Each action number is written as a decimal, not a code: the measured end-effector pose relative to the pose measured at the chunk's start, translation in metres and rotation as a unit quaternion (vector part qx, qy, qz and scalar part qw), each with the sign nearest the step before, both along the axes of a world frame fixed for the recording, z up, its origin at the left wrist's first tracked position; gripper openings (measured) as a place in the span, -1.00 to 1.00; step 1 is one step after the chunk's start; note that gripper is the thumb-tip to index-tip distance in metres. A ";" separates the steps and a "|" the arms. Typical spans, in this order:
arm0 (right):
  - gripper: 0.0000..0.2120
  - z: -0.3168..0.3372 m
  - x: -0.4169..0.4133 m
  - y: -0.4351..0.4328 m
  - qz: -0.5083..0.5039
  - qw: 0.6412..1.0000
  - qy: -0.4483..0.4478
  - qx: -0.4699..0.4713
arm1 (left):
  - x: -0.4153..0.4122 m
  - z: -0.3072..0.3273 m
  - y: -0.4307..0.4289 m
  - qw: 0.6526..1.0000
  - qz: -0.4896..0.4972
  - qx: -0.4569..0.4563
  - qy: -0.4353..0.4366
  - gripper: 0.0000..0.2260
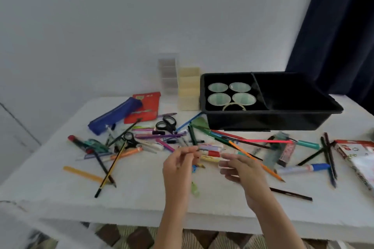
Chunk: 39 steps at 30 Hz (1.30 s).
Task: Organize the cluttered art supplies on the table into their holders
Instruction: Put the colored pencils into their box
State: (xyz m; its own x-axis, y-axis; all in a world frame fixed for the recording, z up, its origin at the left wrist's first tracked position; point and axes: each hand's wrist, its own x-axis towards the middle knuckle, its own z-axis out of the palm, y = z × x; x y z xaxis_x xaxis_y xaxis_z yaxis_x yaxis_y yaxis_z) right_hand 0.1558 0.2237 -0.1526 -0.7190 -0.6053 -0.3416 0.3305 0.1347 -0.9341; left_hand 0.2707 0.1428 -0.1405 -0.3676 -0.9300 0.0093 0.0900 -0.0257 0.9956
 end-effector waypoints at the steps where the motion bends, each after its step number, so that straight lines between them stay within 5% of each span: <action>1: -0.73 0.000 0.009 -0.012 0.018 1.000 -0.004 0.000 | 0.010 0.000 -0.008 1.000 0.013 0.004 0.001 -0.79; 23: -0.72 -0.003 0.116 -0.274 0.078 0.997 0.005 0.004 | 0.118 0.003 -0.259 0.996 0.087 0.013 -0.009 -0.80; 33: -0.79 -0.026 0.058 -0.342 -0.031 0.964 0.252 0.084 | 0.085 -0.025 -0.324 0.978 -0.029 -0.032 -0.204 -0.78; 39: -0.70 -0.048 0.023 -0.372 0.043 0.899 0.375 0.221 | 0.053 -0.032 -0.347 0.962 -0.062 -0.066 -0.259 -0.78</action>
